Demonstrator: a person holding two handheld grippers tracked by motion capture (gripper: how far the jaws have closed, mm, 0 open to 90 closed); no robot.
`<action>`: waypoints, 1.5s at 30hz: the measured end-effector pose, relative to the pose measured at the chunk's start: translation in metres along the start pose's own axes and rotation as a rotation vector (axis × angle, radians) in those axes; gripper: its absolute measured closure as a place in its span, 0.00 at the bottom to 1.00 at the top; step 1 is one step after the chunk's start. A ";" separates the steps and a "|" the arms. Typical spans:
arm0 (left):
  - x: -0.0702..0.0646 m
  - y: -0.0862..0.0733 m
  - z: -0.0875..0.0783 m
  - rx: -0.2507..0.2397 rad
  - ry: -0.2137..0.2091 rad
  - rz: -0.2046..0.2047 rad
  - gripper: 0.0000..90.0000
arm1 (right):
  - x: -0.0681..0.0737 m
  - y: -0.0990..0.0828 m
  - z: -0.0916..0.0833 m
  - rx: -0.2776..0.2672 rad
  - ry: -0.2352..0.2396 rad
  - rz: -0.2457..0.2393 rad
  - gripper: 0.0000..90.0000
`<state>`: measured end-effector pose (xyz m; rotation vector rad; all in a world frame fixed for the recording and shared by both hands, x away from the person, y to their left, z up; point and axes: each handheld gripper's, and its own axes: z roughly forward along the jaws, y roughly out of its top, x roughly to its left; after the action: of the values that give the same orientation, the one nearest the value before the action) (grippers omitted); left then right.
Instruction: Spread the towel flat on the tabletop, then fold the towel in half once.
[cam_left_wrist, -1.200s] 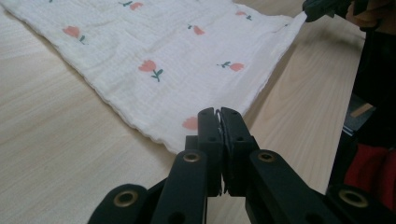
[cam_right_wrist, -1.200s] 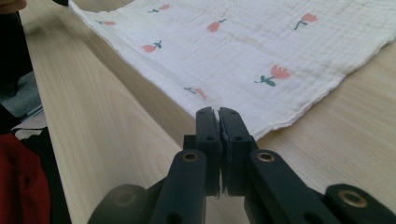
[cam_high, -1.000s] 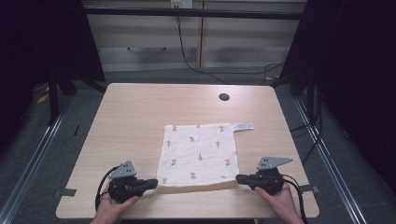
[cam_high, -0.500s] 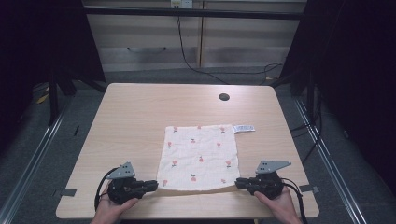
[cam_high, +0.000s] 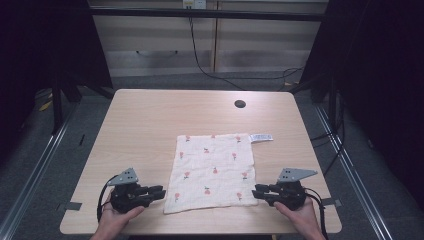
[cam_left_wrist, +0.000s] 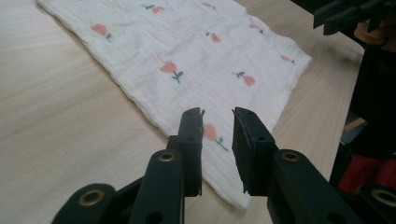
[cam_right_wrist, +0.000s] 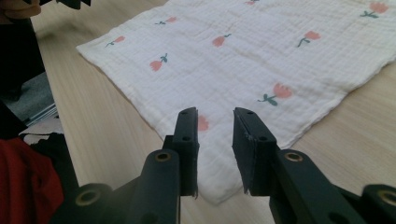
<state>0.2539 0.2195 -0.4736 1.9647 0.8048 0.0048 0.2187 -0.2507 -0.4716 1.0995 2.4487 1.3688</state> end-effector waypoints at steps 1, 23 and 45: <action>0.001 0.002 0.000 -0.004 0.008 -0.001 0.80 | -0.001 0.000 0.000 -0.003 -0.003 -0.002 0.79; 0.044 0.047 0.032 0.004 0.069 -0.016 0.77 | -0.043 0.046 0.031 -0.001 -0.088 -0.010 0.80; 0.046 0.048 0.100 0.169 0.120 0.060 0.94 | -0.066 0.048 0.087 0.176 -0.143 -0.082 0.79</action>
<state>0.3482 0.1506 -0.5032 2.1640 0.8469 0.0939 0.3300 -0.2174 -0.4995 1.0772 2.5163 1.0303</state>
